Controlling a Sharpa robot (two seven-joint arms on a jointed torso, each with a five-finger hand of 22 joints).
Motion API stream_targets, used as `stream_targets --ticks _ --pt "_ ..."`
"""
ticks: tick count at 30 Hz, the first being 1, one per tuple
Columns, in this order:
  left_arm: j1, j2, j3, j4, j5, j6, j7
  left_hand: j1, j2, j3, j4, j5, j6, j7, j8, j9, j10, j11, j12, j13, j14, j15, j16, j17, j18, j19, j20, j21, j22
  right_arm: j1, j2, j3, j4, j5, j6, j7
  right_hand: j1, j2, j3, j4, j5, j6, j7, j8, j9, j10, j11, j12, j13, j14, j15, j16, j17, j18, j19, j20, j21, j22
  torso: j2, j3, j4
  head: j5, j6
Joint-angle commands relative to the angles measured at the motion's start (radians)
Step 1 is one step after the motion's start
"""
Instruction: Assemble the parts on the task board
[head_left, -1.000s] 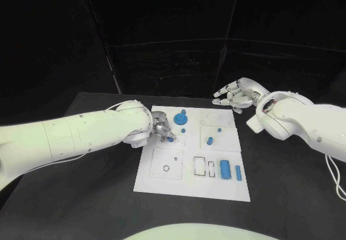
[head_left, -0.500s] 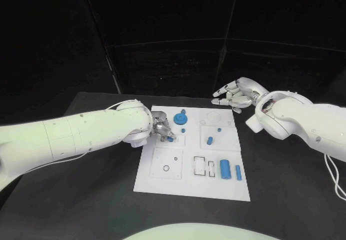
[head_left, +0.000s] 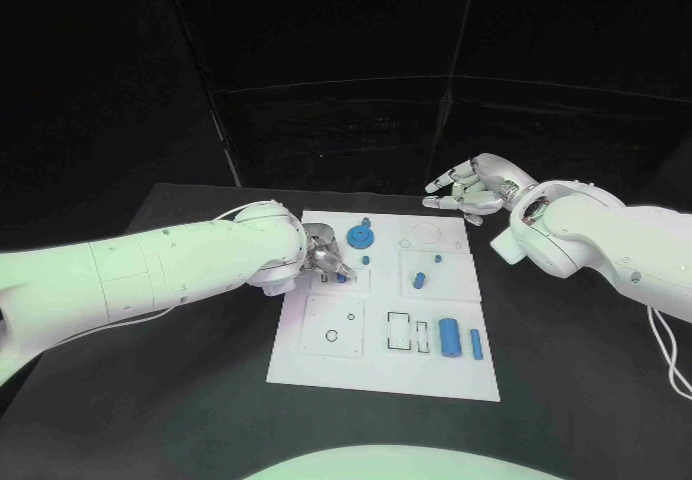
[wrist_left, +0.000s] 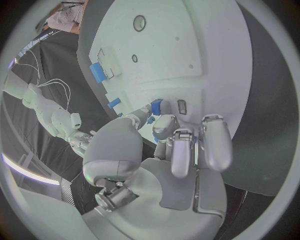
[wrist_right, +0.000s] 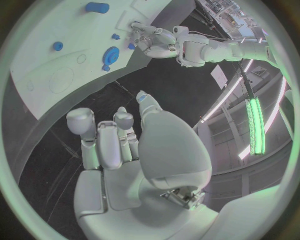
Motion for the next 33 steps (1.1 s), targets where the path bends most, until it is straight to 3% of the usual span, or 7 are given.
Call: stream_targets --ticks 1,11,21,25,29,33 --pt "0.000 0.003 0.000 -0.001 -0.001 0.004 0.000 -0.012 0.000 -0.018 0.003 -0.003 0.004 0.001 0.007 0.002 0.004 -0.002 0.005 0.002 0.106 -0.006 0.003 0.263 -0.019 0.036 -0.006 0.007 0.002 0.002 0.001 0.001 0.001 0.003 0.003 0.012 -0.003 0.008 -0.004 0.002 0.004 0.004 0.001 0.004 -0.002 0.004 0.002 0.001 -0.001 0.031 -0.007 -0.005 -0.001 0.013 0.000 -0.005 -0.007 -0.002 0.000 0.0002 0.0001 -0.001 0.000" --pt "0.000 0.006 0.000 -0.015 -0.001 -0.007 0.000 -0.025 0.003 -0.104 0.037 -0.005 0.008 -0.001 0.013 0.005 0.005 -0.003 0.010 0.002 0.106 -0.007 0.003 0.263 -0.020 0.037 -0.006 0.008 0.007 0.002 0.001 0.001 0.001 0.003 0.003 0.015 -0.010 0.007 -0.010 0.007 0.003 0.002 0.001 0.005 -0.002 0.006 0.002 0.003 0.000 0.031 -0.006 -0.005 0.000 0.013 0.001 -0.005 -0.007 -0.001 0.000 -0.0007 0.0003 -0.002 0.001" --pt "0.000 -0.001 0.001 -0.010 -0.001 -0.024 0.000 -0.045 -0.009 -0.220 0.082 -0.013 0.007 -0.002 0.016 0.006 0.003 -0.004 0.012 0.000 0.106 -0.008 0.003 0.263 -0.020 0.037 -0.008 0.006 0.009 0.002 0.000 0.001 0.001 0.003 0.003 0.017 -0.018 0.004 -0.019 0.013 0.003 0.000 0.001 0.007 -0.003 0.005 0.003 0.003 -0.003 0.031 -0.006 -0.006 -0.001 0.013 0.001 -0.004 -0.008 -0.003 0.000 -0.0013 0.0003 -0.004 0.002" --pt "0.002 -0.007 0.005 -0.002 0.011 -0.030 0.002 -0.047 -0.020 -0.270 0.102 -0.033 0.005 -0.003 0.016 0.007 -0.001 -0.003 0.010 -0.006 0.106 -0.008 0.003 0.263 -0.019 0.037 -0.009 0.003 0.009 0.002 0.000 0.001 -0.001 0.003 0.001 0.018 -0.020 0.004 -0.021 0.015 0.003 -0.001 0.001 0.007 -0.003 0.004 0.003 0.002 -0.005 0.031 -0.006 -0.008 -0.003 0.014 -0.001 -0.004 -0.010 -0.006 0.000 -0.0013 0.0011 -0.005 0.000" --pt "0.004 -0.009 0.023 0.004 0.019 -0.037 0.003 -0.059 -0.040 -0.334 0.132 -0.039 0.001 -0.005 0.019 0.010 -0.004 -0.006 0.008 -0.011 0.106 -0.011 0.003 0.263 -0.019 0.036 -0.012 0.001 0.009 0.002 0.001 0.001 -0.004 0.003 -0.001 0.018 -0.021 0.002 -0.023 0.016 0.003 -0.002 0.001 0.008 -0.003 0.002 0.003 0.000 -0.007 0.029 -0.006 -0.012 -0.009 0.016 -0.007 -0.004 -0.015 -0.017 0.000 -0.0003 0.0001 -0.004 0.001" --pt "0.006 -0.012 0.055 0.007 0.022 -0.040 0.004 -0.057 -0.041 -0.354 0.142 -0.039 0.000 -0.005 0.020 0.011 -0.005 -0.008 0.008 -0.011 0.106 -0.012 0.003 0.263 -0.019 0.036 -0.014 0.001 0.009 0.002 0.002 0.001 -0.007 0.003 -0.002 0.019 -0.021 0.002 -0.024 0.016 0.003 -0.002 0.002 0.008 -0.004 0.001 0.003 0.000 -0.008 0.029 -0.006 -0.014 -0.011 0.016 -0.008 -0.004 -0.016 -0.019 0.000 -0.0008 0.0001 -0.005 0.001"
